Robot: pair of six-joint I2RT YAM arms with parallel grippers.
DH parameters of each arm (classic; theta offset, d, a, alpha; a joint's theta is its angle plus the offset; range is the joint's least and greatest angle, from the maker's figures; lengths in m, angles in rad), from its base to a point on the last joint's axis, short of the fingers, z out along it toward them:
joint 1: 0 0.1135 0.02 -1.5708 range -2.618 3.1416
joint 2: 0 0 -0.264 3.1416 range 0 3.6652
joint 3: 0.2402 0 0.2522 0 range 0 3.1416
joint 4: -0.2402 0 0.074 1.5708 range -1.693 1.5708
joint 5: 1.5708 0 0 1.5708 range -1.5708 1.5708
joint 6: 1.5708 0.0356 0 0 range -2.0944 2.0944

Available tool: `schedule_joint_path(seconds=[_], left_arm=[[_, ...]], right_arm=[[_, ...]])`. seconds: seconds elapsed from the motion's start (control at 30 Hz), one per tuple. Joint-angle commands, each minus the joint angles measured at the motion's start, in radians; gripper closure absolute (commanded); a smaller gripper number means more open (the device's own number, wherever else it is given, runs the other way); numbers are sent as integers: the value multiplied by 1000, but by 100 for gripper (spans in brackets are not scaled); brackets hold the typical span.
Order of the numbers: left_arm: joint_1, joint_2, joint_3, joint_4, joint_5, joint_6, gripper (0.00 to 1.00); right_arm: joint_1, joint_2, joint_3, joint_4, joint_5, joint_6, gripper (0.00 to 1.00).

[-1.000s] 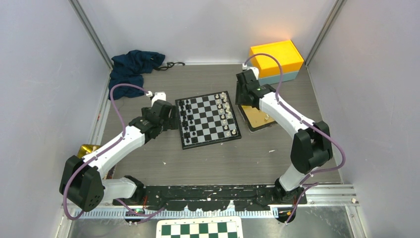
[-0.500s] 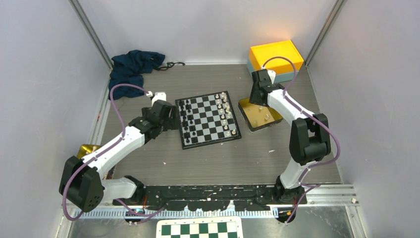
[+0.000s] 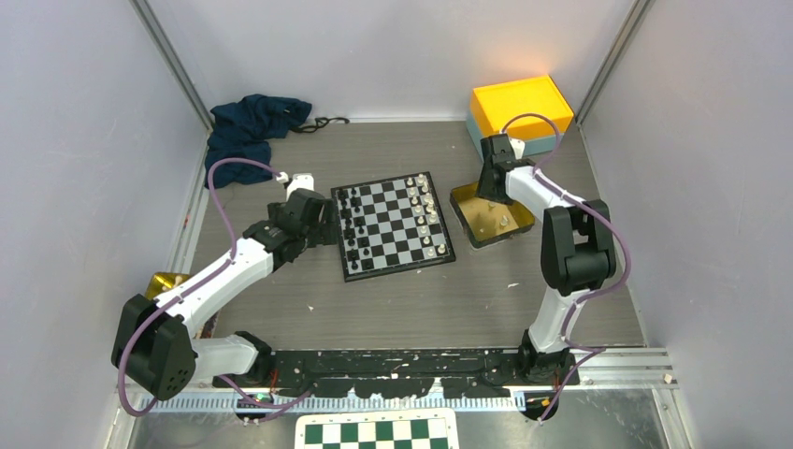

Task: Set up the chess pieces on the board
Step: Pick up the chess piece from the storage box.

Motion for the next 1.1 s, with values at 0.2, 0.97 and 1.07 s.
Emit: schedule_joint_path(seconds=[0.2, 0.97, 1.07], left_arm=[[-4, -7, 22, 18, -19, 9, 0], [-4, 2, 18, 16, -21, 10, 0], [-3, 2, 16, 17, -19, 9, 0]], right_arm=[[-18, 59, 78, 41, -5, 12, 49], [-43, 104, 97, 53, -23, 15, 75], [-47, 107, 95, 51, -23, 14, 77]])
